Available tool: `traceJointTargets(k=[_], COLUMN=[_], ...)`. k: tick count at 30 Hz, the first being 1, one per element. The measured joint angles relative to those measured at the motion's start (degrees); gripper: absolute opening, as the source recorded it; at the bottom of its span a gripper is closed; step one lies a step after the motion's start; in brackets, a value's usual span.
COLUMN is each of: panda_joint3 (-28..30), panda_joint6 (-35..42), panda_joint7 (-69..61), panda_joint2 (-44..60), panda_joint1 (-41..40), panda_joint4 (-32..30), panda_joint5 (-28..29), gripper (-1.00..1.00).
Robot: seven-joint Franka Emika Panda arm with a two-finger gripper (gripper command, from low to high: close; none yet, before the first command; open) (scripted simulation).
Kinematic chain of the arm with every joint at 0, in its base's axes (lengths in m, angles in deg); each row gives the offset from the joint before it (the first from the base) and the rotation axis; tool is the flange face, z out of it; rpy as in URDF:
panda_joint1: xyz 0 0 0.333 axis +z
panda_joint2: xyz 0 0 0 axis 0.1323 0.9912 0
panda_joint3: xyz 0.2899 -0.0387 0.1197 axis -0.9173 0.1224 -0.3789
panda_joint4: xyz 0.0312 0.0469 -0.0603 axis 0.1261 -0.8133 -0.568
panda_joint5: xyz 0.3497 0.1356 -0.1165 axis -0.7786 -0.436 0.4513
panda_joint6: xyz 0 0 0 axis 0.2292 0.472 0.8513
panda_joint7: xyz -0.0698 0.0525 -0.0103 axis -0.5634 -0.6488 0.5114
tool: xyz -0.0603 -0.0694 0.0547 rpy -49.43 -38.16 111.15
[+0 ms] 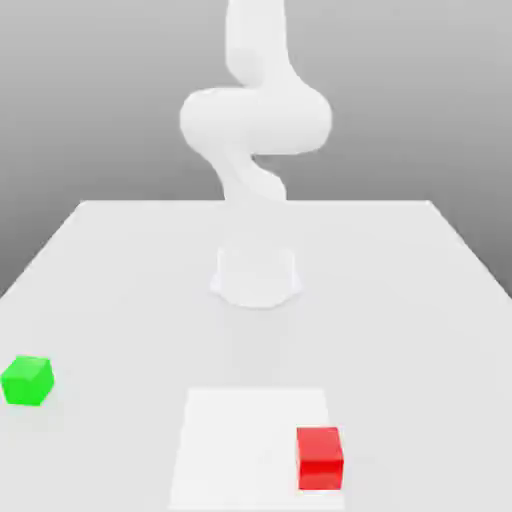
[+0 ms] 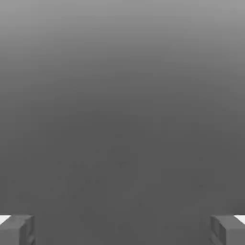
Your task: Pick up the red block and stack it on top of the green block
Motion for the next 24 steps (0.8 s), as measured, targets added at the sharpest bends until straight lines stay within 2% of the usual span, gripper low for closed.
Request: traceJointTargets(k=[13,24], panda_joint3=[-4.90,-6.24], panda_joint6=[-11.55,-21.75], panda_joint7=[5.79,9.15], panda_joint2=[27.39,50.09], panda_joint1=[-0.59,1.67], panda_joint4=[-7.00,-12.43], panda_joint5=[2.66,3.00], gripper=[0.00,0.00])
